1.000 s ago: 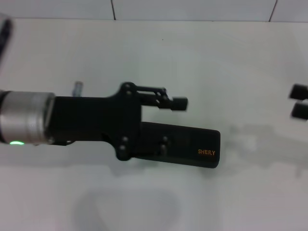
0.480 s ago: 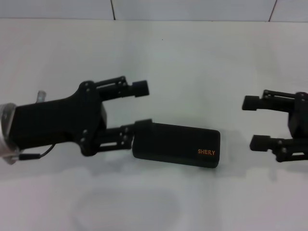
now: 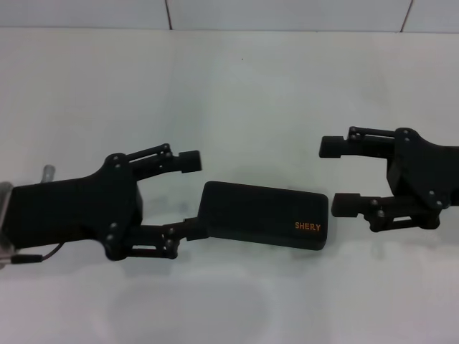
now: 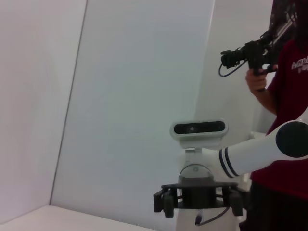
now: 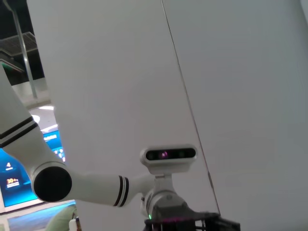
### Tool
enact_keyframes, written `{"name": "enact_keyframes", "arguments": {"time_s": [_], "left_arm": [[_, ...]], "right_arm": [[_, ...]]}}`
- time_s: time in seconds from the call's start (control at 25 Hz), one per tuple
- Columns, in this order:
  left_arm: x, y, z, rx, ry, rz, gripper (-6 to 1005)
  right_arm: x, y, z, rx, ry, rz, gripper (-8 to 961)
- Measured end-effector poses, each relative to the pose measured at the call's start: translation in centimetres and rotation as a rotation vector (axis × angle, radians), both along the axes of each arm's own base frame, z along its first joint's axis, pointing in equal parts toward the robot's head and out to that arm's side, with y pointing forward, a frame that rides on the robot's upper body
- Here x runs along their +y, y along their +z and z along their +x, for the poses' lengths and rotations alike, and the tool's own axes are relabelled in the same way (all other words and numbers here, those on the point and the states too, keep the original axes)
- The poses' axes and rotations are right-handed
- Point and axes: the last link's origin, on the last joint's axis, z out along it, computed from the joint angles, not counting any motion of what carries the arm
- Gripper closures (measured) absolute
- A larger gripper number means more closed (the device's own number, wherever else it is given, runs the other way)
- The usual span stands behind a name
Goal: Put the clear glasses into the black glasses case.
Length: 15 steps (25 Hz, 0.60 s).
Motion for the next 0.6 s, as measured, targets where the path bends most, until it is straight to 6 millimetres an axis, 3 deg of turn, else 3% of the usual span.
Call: {"name": "enact_keyframes", "arguments": {"time_s": [0.6], "left_arm": [[-0.9, 0.4, -1.1, -0.003, 0.036, 0.02, 105]], "right_arm": [[0.2, -1.0, -1.0, 0.007, 0.022, -0.049, 156]]}}
